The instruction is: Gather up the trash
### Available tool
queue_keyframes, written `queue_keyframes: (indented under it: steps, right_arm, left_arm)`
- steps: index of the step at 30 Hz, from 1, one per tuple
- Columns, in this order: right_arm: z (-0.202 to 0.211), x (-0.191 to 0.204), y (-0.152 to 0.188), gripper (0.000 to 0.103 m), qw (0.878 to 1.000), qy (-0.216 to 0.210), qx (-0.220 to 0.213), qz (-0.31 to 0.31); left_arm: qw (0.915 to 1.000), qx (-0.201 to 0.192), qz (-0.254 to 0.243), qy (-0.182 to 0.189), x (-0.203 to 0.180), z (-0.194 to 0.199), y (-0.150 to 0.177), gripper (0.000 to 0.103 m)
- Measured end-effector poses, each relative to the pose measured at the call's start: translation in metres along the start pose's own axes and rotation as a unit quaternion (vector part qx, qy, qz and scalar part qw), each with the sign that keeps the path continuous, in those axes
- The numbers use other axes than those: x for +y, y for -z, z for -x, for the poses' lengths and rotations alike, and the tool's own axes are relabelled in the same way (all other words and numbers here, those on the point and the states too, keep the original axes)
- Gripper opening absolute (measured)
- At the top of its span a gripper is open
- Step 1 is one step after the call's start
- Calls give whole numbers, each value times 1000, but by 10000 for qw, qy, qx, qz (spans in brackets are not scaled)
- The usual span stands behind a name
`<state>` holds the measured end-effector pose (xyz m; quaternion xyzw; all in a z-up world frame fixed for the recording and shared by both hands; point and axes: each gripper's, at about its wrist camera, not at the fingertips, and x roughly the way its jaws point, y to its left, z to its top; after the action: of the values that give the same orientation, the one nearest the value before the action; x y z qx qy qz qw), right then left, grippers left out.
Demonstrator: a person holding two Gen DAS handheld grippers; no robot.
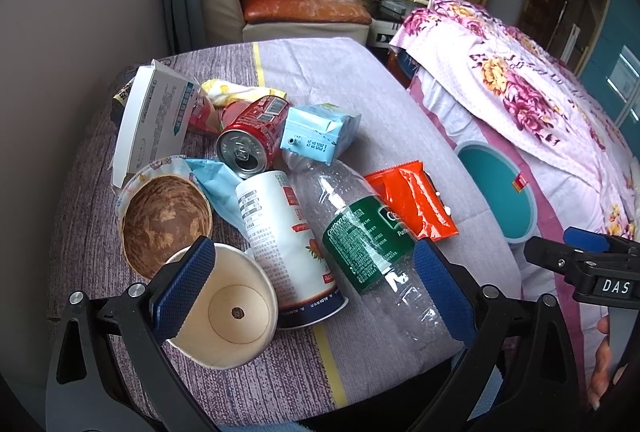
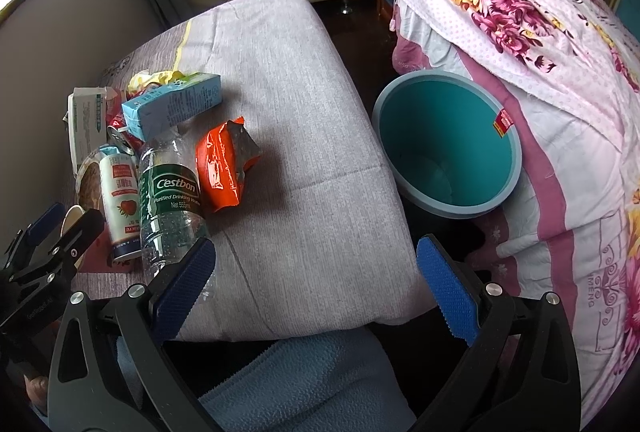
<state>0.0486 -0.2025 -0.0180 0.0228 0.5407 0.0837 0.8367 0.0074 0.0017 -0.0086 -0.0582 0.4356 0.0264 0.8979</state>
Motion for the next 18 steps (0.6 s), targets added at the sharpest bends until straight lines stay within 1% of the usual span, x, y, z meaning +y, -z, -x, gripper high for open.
queue_keyframes:
  steps: [18]
  right_arm:
    - [-6,2,2,97,9999,36,128,-14]
  left_arm:
    - [10000,24,-1,55,-4,-1,1,99]
